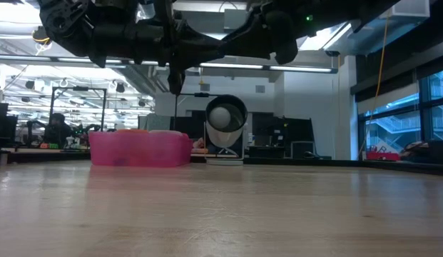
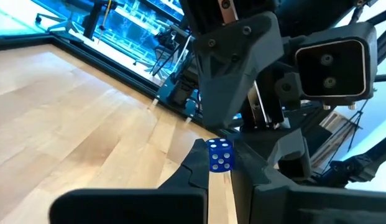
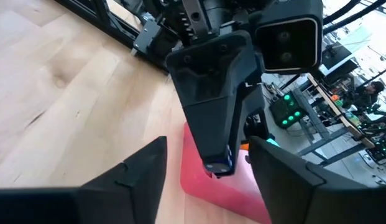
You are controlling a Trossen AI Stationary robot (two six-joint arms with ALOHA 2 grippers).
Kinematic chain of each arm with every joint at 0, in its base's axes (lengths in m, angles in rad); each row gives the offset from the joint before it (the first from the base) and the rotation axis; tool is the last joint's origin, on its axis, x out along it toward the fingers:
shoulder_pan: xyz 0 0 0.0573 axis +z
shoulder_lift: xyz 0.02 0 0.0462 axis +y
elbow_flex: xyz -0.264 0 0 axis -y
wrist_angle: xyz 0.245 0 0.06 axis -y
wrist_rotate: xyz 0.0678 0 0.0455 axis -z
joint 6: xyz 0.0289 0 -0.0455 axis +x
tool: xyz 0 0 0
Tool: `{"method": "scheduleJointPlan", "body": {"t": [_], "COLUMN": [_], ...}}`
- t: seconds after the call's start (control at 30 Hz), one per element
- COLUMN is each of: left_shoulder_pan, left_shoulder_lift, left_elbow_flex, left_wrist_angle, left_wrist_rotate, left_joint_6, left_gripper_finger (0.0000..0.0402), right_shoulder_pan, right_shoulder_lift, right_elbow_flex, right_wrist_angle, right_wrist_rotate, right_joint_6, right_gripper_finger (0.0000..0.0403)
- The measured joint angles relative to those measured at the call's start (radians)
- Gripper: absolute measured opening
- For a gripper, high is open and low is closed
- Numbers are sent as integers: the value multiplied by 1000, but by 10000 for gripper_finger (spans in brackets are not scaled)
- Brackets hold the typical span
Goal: Pick & Place Dice
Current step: Put the small blue dice into the red bin
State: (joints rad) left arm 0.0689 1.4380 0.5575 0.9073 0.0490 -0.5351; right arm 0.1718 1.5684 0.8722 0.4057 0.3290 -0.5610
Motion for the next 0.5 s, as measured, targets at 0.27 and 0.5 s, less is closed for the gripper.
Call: {"method": "scheduleJointPlan", "body": {"t": [0.27,0.5], "left_shoulder_pan": [3,26], "left_shoulder_lift": [-24,-217], "left_elbow_flex": [0,-1], "left_wrist_angle": [-15,-222], "left_wrist_rotate": [1,-19], "left_joint_6": [80,206], "left_gripper_finger": [13,13], "right_shoulder_pan": [35,49], "right_shoulder_lift": [-28,-125], "right_elbow_flex": [0,0], "right_wrist_angle": [-18,-112], "right_wrist_rotate": [183,175], "right_joint_6": [0,67], "right_gripper_finger": [236,222]}}
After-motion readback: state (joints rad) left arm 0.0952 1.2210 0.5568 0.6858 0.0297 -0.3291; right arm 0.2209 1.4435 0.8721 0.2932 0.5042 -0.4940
